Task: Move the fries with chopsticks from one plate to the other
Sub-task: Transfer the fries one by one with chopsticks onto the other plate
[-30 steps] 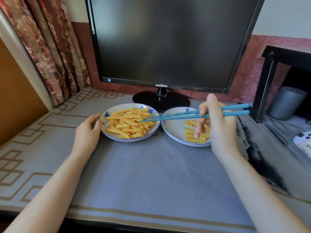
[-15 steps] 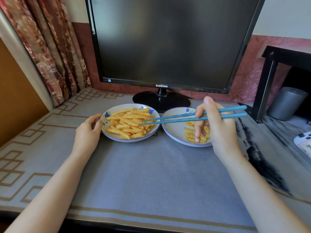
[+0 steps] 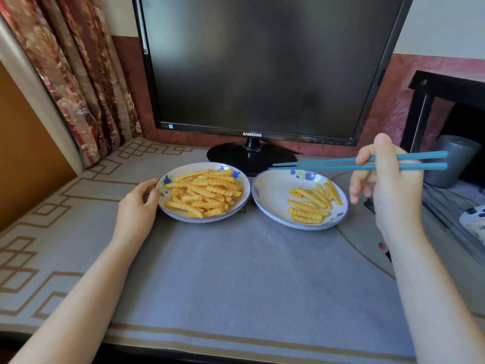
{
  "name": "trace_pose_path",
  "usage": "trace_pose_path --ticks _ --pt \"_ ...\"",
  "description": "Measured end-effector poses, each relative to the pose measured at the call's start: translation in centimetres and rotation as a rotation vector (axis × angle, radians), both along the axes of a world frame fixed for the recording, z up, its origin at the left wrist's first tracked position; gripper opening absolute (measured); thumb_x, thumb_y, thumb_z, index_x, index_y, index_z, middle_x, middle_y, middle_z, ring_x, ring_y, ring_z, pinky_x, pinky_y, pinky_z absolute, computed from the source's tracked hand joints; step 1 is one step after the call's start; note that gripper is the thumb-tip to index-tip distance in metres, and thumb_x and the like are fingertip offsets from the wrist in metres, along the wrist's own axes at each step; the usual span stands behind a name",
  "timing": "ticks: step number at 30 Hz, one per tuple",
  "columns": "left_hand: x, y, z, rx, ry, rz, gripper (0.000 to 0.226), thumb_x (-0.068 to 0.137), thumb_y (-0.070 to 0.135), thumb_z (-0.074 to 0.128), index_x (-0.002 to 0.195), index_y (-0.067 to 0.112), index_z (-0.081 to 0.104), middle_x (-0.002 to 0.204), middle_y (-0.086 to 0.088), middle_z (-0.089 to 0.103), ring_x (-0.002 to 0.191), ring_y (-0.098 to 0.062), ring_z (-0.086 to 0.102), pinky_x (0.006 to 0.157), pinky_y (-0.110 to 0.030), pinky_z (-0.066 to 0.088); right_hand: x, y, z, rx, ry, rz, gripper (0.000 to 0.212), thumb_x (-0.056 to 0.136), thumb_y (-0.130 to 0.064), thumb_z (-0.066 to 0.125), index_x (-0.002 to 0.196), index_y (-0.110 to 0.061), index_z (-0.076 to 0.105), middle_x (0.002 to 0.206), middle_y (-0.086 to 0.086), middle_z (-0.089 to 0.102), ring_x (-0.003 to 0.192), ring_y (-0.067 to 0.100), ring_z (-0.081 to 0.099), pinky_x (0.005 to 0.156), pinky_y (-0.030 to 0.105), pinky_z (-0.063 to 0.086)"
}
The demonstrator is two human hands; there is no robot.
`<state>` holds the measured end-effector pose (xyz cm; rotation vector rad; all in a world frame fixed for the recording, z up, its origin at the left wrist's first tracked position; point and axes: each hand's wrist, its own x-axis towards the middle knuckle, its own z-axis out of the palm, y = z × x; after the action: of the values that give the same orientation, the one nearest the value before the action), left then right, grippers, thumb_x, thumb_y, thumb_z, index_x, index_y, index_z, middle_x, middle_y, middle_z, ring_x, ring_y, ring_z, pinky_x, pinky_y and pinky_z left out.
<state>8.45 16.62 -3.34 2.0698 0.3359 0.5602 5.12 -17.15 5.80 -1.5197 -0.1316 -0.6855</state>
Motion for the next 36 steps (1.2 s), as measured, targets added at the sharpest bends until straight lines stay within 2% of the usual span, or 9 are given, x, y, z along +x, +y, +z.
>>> trace_pose_path --ticks 6,13,23,28,32,36 --pt "0.0 0.0 0.0 0.001 0.003 0.003 0.034 0.097 0.021 0.044 0.127 0.016 0.058 0.121 -0.005 0.063 0.103 -0.009 0.050 0.085 -0.022 0.034 0.6 -2.8 -0.1 -0.153 0.100 -0.084 0.040 0.102 -0.030 0.040 0.068 -0.011 0.051 0.036 0.007 0.047 0.027 0.020 0.038 0.034 0.013 0.027" --pt "0.0 -0.1 0.1 0.008 0.007 0.008 0.033 0.097 0.022 0.044 0.127 0.017 0.058 0.122 -0.005 0.063 0.107 -0.012 0.051 0.085 -0.022 0.034 0.1 -4.2 0.5 -0.185 0.149 -0.103 0.040 0.102 -0.028 0.040 0.069 -0.009 0.050 0.035 0.009 0.047 0.024 0.017 0.035 0.032 0.011 0.026" --pt "-0.2 -0.1 0.1 0.006 0.005 0.002 0.032 0.097 0.021 0.043 0.125 0.018 0.059 0.119 -0.003 0.063 0.099 -0.007 0.048 0.085 -0.023 0.034 -0.2 -4.9 0.5 -0.193 0.158 -0.131 0.041 0.101 -0.031 0.041 0.067 -0.010 0.049 0.035 0.009 0.045 0.024 0.016 0.035 0.032 0.011 0.026" --pt "-0.1 -0.2 0.2 -0.002 0.005 -0.003 0.032 0.097 0.021 0.043 0.125 0.018 0.059 0.118 -0.003 0.064 0.099 -0.007 0.049 0.084 -0.022 0.034 -0.2 -4.3 0.6 -0.118 0.110 -0.167 0.041 0.101 -0.032 0.041 0.066 -0.012 0.048 0.034 0.008 0.045 0.025 0.015 0.038 0.033 0.012 0.026" --pt "-0.1 -0.1 0.1 -0.001 0.005 -0.002 0.032 0.097 0.021 0.043 0.125 0.017 0.058 0.119 -0.005 0.063 0.099 -0.007 0.048 0.084 -0.022 0.034 -0.1 -3.7 0.8 -0.034 0.063 -0.196 0.041 0.100 -0.033 0.040 0.064 -0.016 0.047 0.033 0.006 0.043 0.026 0.016 0.040 0.035 0.022 0.022" --pt "-0.2 -0.2 0.3 -0.001 -0.002 -0.004 0.033 0.097 0.020 0.043 0.126 0.016 0.058 0.120 -0.004 0.063 0.099 -0.006 0.047 0.084 -0.020 0.033 0.0 -2.0 0.6 0.087 0.021 -0.163 0.040 0.101 -0.031 0.040 0.063 -0.016 0.045 0.040 0.002 0.043 0.028 0.016 0.041 0.037 0.020 0.023"
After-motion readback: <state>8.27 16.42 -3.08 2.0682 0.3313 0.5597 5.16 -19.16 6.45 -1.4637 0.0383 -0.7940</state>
